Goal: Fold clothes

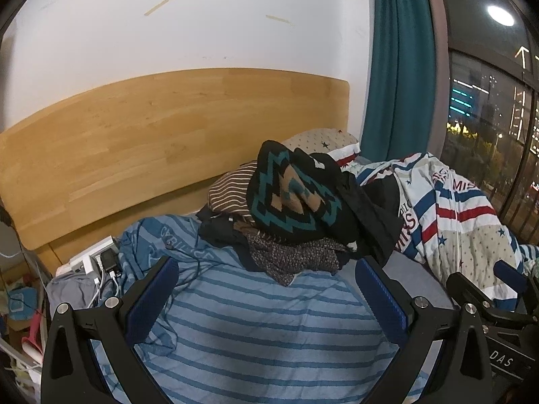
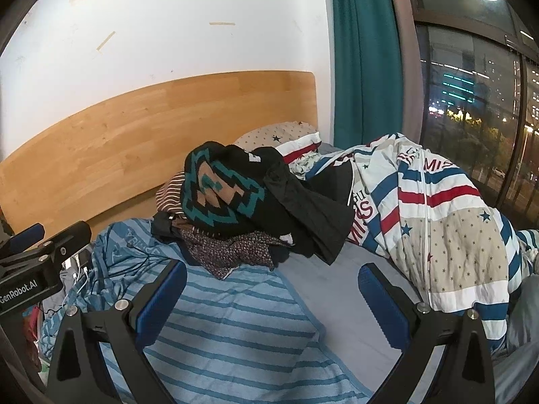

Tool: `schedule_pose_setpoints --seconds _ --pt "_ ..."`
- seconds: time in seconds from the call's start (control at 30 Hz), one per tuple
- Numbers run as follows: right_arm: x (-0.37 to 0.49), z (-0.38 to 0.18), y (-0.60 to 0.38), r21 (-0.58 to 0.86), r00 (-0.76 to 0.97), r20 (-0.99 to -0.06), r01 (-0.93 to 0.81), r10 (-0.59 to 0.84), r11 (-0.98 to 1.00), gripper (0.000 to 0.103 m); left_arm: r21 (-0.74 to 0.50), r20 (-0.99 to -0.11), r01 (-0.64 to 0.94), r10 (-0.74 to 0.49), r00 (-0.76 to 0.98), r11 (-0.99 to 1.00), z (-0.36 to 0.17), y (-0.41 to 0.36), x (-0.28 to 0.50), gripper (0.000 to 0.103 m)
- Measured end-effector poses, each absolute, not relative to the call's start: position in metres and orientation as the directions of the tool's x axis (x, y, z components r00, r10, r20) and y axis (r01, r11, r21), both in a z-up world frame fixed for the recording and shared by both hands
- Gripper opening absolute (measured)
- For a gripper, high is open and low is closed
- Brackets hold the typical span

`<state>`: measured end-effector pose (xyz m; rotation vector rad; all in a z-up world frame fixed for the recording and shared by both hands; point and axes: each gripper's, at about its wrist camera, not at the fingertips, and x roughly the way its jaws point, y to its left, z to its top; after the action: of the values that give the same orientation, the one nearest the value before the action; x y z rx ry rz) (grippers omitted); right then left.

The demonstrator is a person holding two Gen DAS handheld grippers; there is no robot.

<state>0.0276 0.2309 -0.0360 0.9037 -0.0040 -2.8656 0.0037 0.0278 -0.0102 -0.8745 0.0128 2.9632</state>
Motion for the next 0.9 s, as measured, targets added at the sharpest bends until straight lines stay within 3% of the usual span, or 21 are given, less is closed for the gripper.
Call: schedule_pose_setpoints --seconds 0.53,0.9 --pt "-0.029 -0.087 0.255 0.046 -0.754 -0.653 0.054 -0.07 -0.998 0.103 0.087 -0.52 -0.143 0.077 -0.85 -0.986 -0.045 0.083 -0.038 0.103" --pt "-0.126 -0.141 0.259 0.004 -0.699 -0.715 0.001 -0.004 -1.0 0.103 -0.082 -0.698 -0.181 0.186 -0.691 -0.98 -0.101 0.1 -0.181 0.103"
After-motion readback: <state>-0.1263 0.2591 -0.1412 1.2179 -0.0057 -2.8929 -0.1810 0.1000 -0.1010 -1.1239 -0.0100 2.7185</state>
